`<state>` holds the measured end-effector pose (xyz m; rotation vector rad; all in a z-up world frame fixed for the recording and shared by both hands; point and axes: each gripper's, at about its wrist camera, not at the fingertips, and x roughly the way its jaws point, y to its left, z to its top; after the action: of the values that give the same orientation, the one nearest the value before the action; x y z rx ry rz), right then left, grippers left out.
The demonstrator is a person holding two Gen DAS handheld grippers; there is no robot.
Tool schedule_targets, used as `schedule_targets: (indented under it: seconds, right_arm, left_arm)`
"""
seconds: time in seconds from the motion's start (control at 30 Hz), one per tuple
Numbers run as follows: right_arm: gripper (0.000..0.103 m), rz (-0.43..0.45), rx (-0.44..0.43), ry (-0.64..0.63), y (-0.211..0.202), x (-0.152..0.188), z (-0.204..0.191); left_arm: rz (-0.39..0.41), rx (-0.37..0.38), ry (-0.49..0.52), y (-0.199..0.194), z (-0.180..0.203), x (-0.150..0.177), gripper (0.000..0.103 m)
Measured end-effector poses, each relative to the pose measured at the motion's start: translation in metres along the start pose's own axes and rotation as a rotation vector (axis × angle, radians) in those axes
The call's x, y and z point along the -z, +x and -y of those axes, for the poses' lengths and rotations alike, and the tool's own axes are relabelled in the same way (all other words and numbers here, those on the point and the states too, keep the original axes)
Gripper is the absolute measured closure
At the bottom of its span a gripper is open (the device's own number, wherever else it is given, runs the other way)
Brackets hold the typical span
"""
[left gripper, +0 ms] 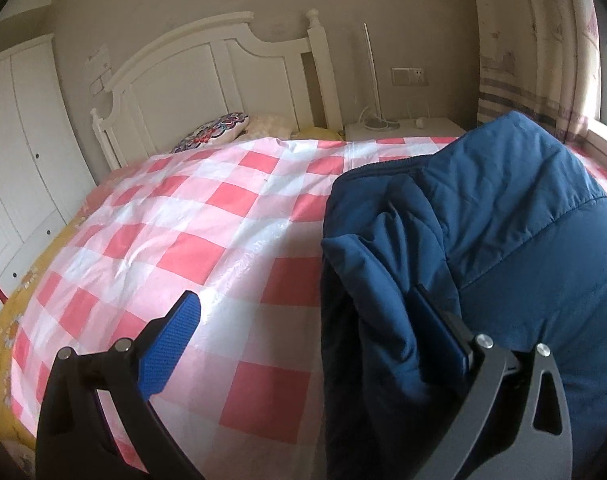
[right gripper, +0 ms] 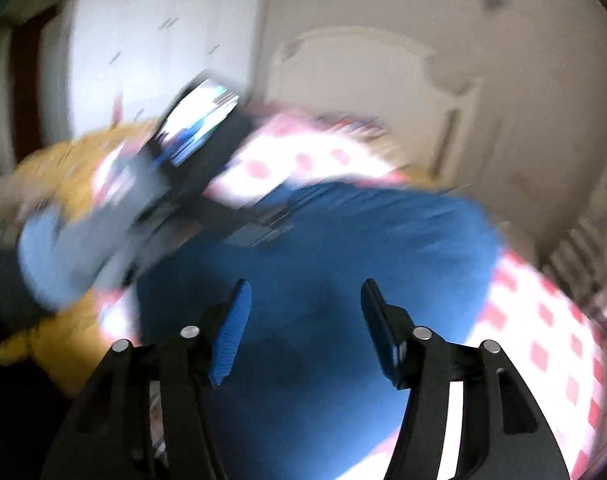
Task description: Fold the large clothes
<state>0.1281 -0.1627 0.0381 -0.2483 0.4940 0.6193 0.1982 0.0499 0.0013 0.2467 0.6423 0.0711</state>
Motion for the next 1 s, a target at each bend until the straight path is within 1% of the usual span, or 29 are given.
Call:
schedule_targets:
  seconds: [0.03,0.07,0.1,0.13,0.23,0.3,0.33,0.37,0.4,0.43,0.5,0.53,0.57,0.67,0.73,0.8,0.83,0.87,0.9,0.93,0.97,1.0]
  right_arm:
    - [0.053,0.042,0.009,0.056,0.0,-0.009,0.023]
    - [0.054,0.062,0.015,0.09,0.002,-0.015,0.038]
    - [0.057,0.08,0.037,0.132,0.009,-0.023,0.059]
    - [0.058,0.077,0.063,0.152,0.019,-0.031,0.075]
    - [0.062,0.037,0.092,0.178,0.057,-0.044,0.102]
    - [0.062,-0.003,0.125,0.178,0.092,-0.048,0.118]
    - [0.062,-0.05,0.145,0.167,0.114,-0.044,0.126]
    - [0.062,-0.102,0.12,0.172,0.134,-0.037,0.134]
    - [0.062,-0.183,0.039,0.202,0.163,-0.021,0.139]
    - [0.061,-0.194,-0.018,0.251,0.176,-0.011,0.149]
    - [0.061,-0.204,-0.044,0.305,0.18,-0.01,0.163]
    - [0.062,-0.216,-0.032,0.285,0.18,-0.012,0.161]
    - [0.062,-0.239,0.006,0.239,0.18,-0.016,0.155]
    - [0.061,-0.279,0.082,0.214,0.173,-0.032,0.149]
    - [0.061,-0.234,0.117,0.229,0.162,-0.041,0.15]
    - [0.061,-0.14,0.11,0.249,0.145,-0.053,0.145]
    - [0.061,-0.13,0.1,0.231,0.144,-0.057,0.139]
    - [0.061,-0.147,0.087,0.203,0.147,-0.057,0.134]
    - [0.06,-0.219,0.051,0.15,0.16,-0.054,0.123]
    - [0.06,-0.318,0.039,0.081,0.179,-0.046,0.11]
    - [0.06,-0.33,0.071,0.029,0.185,-0.042,0.103]
    - [0.06,-0.338,0.09,0.012,0.187,-0.043,0.1]
  left_arm:
    - [0.003,0.002,-0.007,0.0,-0.001,0.001,0.002]
    - [0.005,0.003,-0.012,0.001,-0.002,0.001,0.002]
    - [0.006,0.005,-0.015,0.001,-0.003,0.001,0.002]
    - [0.006,0.007,-0.017,0.002,-0.003,0.002,0.002]
    - [0.003,0.019,-0.026,0.003,-0.005,0.002,0.002]
    - [0.001,0.029,-0.034,0.004,-0.006,0.003,0.002]
    - [0.0,0.035,-0.04,0.005,-0.008,0.003,0.002]
    - [-0.003,0.035,-0.049,0.005,-0.009,0.003,0.002]
    - [-0.007,0.037,-0.071,0.007,-0.012,0.003,0.002]
    - [-0.015,0.045,-0.082,0.008,-0.013,0.004,0.002]
    - [-0.034,0.084,-0.102,0.014,-0.018,0.005,0.002]
    - [-0.038,0.097,-0.11,0.015,-0.02,0.006,0.002]
    - [-0.036,0.1,-0.111,0.015,-0.02,0.006,0.002]
    - [-0.028,0.095,-0.11,0.014,-0.019,0.007,0.002]
    - [-0.022,0.093,-0.118,0.013,-0.02,0.008,0.002]
    - [-0.019,0.098,-0.13,0.013,-0.022,0.01,0.002]
    - [-0.022,0.107,-0.136,0.014,-0.023,0.01,0.002]
    - [-0.024,0.116,-0.141,0.015,-0.025,0.01,0.002]
    - [-0.027,0.127,-0.148,0.016,-0.026,0.01,0.002]
    - [-0.028,0.136,-0.158,0.017,-0.028,0.01,0.002]
    - [-0.032,0.145,-0.174,0.018,-0.031,0.011,0.002]
    - [-0.036,0.151,-0.181,0.019,-0.032,0.012,0.002]
